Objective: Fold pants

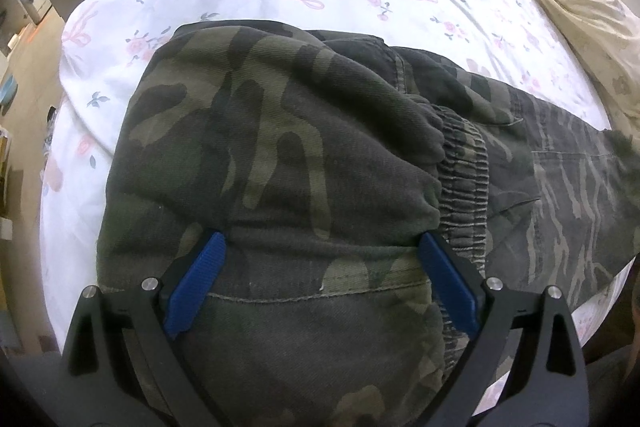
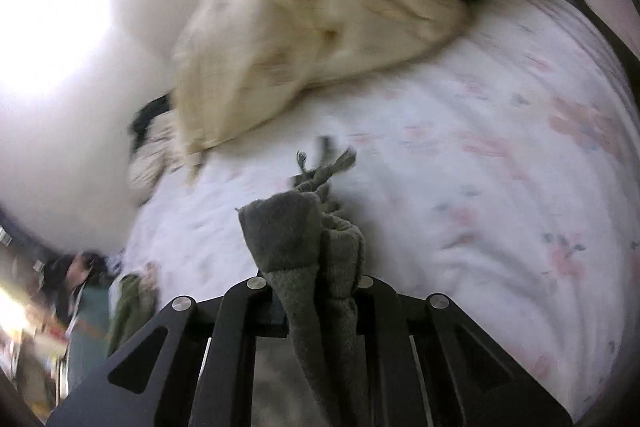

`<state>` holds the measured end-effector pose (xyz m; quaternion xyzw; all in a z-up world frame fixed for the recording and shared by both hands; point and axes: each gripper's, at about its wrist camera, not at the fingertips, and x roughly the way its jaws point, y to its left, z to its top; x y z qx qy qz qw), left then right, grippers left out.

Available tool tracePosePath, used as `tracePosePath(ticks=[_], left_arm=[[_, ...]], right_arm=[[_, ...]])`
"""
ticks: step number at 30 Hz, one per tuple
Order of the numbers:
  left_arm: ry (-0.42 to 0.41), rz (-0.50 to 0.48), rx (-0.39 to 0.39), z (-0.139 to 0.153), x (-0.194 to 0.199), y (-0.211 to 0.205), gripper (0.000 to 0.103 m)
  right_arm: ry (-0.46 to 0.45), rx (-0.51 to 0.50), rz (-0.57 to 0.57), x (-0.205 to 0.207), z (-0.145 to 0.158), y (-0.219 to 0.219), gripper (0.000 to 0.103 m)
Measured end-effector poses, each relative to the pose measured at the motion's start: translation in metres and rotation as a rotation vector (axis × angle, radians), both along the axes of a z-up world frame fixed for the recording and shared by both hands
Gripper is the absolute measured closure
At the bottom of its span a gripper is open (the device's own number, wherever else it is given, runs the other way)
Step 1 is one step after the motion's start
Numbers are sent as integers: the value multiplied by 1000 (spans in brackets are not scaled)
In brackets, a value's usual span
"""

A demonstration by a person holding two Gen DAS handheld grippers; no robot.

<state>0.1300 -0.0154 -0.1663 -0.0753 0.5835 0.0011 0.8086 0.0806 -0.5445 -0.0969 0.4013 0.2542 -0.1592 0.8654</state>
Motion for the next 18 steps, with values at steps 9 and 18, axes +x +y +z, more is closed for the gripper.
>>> tracePosePath(ticks=[9,18], left_arm=[[-41,8,24,20,-8,-8,7],[-68,54,-156,44,-6,0,7]], right_arm=[[-36,-187,601,14,41,176,92],[343,-169,820,-4,-84,266,91]])
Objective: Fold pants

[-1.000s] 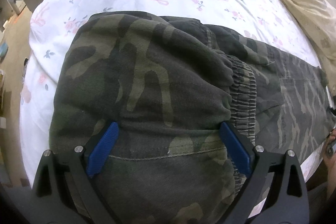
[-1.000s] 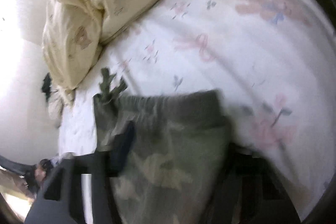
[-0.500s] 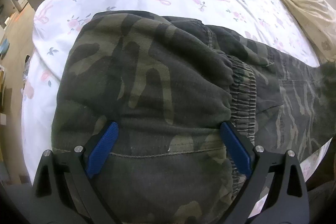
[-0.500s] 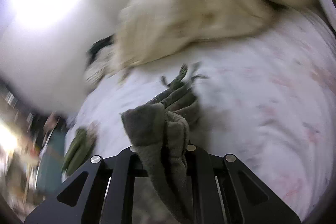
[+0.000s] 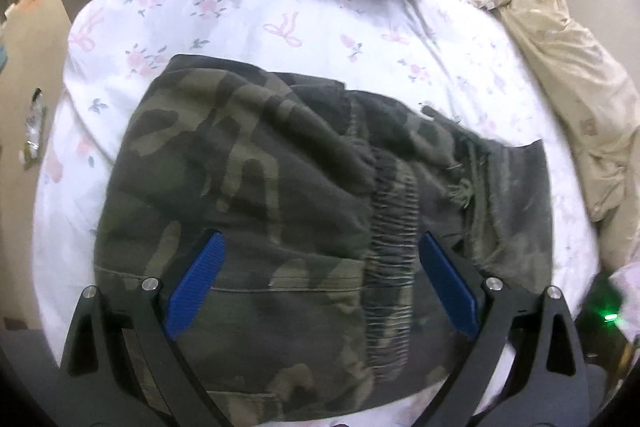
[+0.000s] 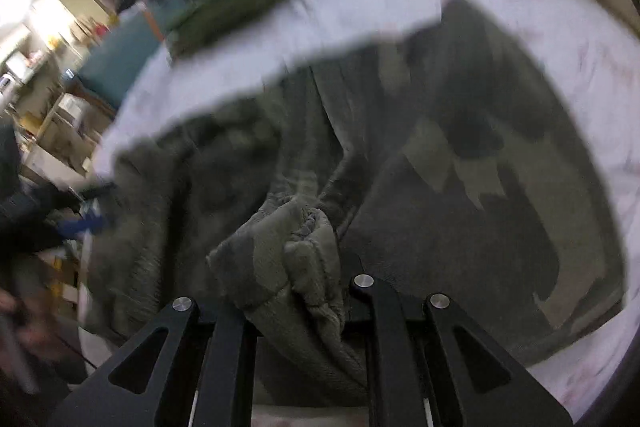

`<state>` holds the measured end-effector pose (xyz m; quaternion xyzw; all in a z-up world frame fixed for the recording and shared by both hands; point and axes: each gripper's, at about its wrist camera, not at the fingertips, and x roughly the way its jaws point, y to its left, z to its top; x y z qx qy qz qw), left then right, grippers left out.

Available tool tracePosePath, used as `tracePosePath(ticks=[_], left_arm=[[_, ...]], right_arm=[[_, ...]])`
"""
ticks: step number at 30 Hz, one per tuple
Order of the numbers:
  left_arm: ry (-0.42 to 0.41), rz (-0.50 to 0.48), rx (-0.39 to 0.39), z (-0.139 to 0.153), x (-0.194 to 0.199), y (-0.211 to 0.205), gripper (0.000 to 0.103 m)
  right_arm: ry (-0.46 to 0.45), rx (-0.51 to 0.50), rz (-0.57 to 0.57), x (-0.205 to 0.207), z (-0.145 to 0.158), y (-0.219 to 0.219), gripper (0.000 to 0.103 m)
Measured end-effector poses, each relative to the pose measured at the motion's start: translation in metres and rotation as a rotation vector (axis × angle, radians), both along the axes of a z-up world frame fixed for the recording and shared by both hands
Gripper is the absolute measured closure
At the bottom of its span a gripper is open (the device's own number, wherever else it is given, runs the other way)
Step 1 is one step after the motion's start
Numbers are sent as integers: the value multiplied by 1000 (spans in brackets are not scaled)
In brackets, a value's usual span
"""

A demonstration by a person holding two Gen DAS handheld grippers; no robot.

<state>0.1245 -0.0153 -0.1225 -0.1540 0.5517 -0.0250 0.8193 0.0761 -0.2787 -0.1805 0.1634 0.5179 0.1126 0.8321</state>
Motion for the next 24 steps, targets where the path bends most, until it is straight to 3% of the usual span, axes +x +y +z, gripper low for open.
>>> tracePosePath(ticks=[5,8,11,14,20,22,23,24], left_arm=[[-4,-69,-92,11,9,-21,7],[12,-178,-142,15,29,-58,8],[47,-261,-172,4,61,-98,9],[119,-289,-152,-22,94,-129,11],[192,-334,-86,-65,130,-177,39],[165,-333,-28,-62,128,-178,66],[143,-347,-37,-58,127,-178,88],[137,-366,-59,-53,127,-177,88]], right_arm=[[6,66,-58,-5,9,-15,91],[52,123,-111,-10,7,-23,87],[77,115,-116,-13,7,-28,86],[80,59,-91,-19,11,-29,83],[54,13,-42,-17,13,-26,83],[35,4,-28,-16,17,-24,82],[17,-9,-19,-16,21,-21,83],[-8,-16,-7,-16,27,-18,85]])
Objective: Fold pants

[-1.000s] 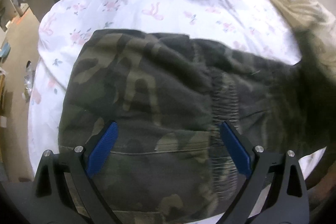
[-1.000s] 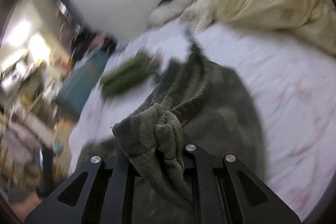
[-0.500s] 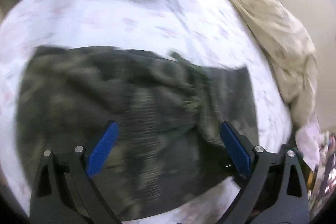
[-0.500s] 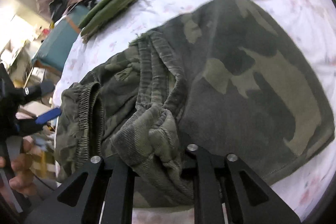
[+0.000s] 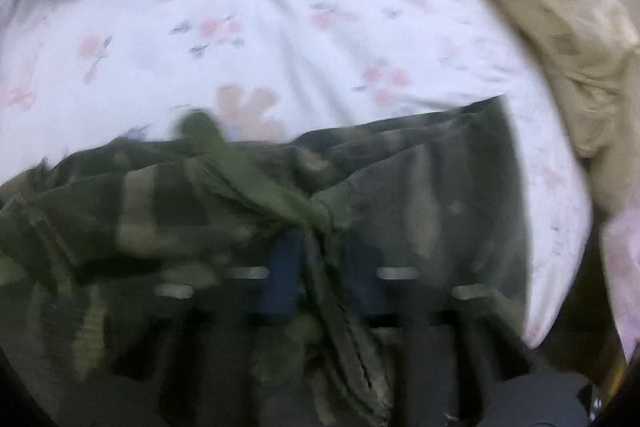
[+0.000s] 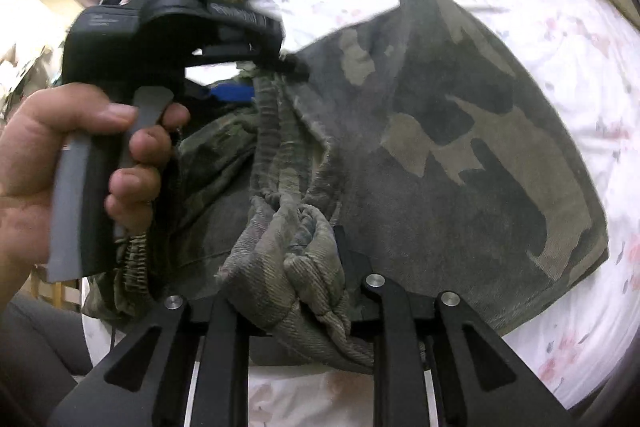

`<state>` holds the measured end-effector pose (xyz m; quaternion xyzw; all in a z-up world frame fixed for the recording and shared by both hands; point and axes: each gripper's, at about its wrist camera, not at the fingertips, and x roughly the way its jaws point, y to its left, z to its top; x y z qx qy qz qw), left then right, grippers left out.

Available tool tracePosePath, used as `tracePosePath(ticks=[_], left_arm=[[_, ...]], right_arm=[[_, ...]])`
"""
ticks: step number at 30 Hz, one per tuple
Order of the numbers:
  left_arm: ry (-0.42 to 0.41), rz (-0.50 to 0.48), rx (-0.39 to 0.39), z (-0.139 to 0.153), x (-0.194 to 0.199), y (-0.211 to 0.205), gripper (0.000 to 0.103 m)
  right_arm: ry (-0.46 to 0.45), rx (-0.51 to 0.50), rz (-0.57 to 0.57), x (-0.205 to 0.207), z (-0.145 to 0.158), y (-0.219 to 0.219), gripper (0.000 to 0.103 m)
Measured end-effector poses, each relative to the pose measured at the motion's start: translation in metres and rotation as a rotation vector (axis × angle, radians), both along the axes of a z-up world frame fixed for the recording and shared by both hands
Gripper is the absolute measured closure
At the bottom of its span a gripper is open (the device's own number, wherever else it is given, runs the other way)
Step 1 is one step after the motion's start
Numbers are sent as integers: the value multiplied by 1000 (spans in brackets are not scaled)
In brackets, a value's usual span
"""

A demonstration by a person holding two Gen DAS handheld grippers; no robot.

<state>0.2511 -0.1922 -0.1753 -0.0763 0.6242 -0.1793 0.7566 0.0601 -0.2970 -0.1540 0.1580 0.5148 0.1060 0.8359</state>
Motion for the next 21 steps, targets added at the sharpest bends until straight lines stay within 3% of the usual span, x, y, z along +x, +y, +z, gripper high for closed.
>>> tracePosePath(ticks=[6,12,15,18,21], left_arm=[[-126,-59,-43,60,-7,11,94],[-194,-107,68,118,-20,52,94],[-202,-105,123,120,-26,80,94],[-157,-109,181,89,-25,100,94],[-121,-70,198,62,-18,117,93]], right_arm=[[-118,17,75,-3,33,21,92],[-163,99,141,-9,59,65,92],[-162,108,197,-15,57,107,92],[-133,62,197,-15,36,134,91],[-101,55,182,-17,20,149,78]])
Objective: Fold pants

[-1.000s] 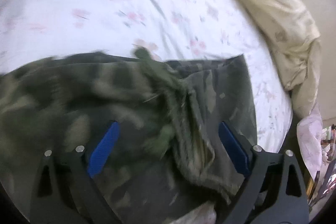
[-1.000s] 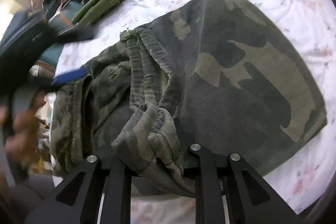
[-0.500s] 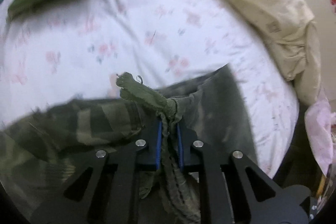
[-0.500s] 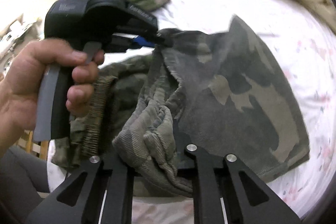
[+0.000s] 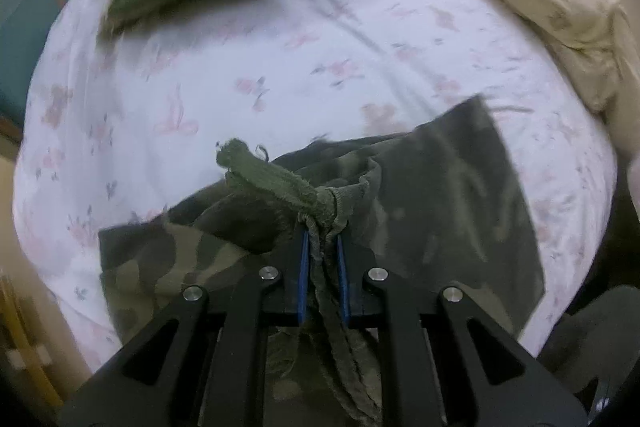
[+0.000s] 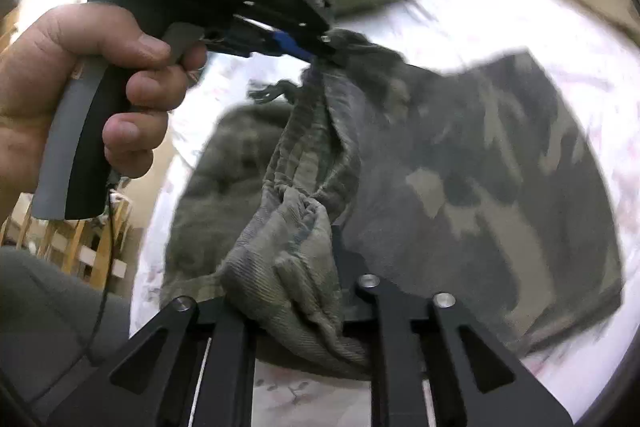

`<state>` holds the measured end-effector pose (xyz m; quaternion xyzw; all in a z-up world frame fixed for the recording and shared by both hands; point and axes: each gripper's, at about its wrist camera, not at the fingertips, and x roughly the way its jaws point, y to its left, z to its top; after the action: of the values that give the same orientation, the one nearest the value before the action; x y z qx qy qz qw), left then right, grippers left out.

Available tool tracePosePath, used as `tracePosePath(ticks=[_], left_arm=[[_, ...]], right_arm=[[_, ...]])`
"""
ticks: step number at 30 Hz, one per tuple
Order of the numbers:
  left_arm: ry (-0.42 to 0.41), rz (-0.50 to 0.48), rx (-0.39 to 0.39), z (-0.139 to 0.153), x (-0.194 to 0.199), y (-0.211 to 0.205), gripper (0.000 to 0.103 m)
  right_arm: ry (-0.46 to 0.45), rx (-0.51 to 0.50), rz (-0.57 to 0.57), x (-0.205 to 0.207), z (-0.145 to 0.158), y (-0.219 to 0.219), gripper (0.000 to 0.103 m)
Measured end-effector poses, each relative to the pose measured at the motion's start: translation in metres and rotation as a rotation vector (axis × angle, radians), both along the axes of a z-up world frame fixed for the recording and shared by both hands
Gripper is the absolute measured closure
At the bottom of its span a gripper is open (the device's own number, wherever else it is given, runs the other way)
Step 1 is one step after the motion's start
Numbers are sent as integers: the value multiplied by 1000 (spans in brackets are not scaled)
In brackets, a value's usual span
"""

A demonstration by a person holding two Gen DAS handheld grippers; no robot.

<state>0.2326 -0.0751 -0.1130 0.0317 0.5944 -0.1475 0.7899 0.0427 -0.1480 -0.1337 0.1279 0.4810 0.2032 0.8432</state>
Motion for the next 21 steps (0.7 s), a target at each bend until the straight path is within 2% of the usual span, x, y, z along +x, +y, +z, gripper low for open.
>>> tracePosePath(ticks=[1,3,5,7,9,10,11,13,14,15,16,18,21], left_arm=[[-7,15,-6,-2,1,6,93],[-8,25,1,-4,2,13,93],[-6,-15,25,-5,0,13,93],[-1,-6,44,-5,1,15,87],[-13,36,53,-2,1,22,67],[-38,55,67,2,-2,26,64],[-71,62,72,8,-6,28,63],[-168,83,140,25,-18,29,63],[-209,84,159,32,-24,27,62],[-237,78,153,39,-33,23,62],[-241,64,115,44,-43,18,62],[-195,11,31,42,-64,6,62],[-92,-43,-22,20,-96,-10,62]], right_arm=[[-15,11,40,-3,0,3,65],[-20,23,90,-14,5,5,57],[21,56,138,-20,6,3,53],[55,84,170,-28,9,-4,53],[94,153,204,-34,16,-22,53],[100,169,203,-34,21,-32,53],[80,169,181,-35,27,-46,53],[39,106,93,-32,33,-67,53],[44,80,39,-24,29,-77,53],[78,82,-2,-15,22,-81,58],[113,104,-30,-7,12,-86,67],[177,147,-47,7,-12,-81,74],[312,178,1,14,-47,-51,74]])
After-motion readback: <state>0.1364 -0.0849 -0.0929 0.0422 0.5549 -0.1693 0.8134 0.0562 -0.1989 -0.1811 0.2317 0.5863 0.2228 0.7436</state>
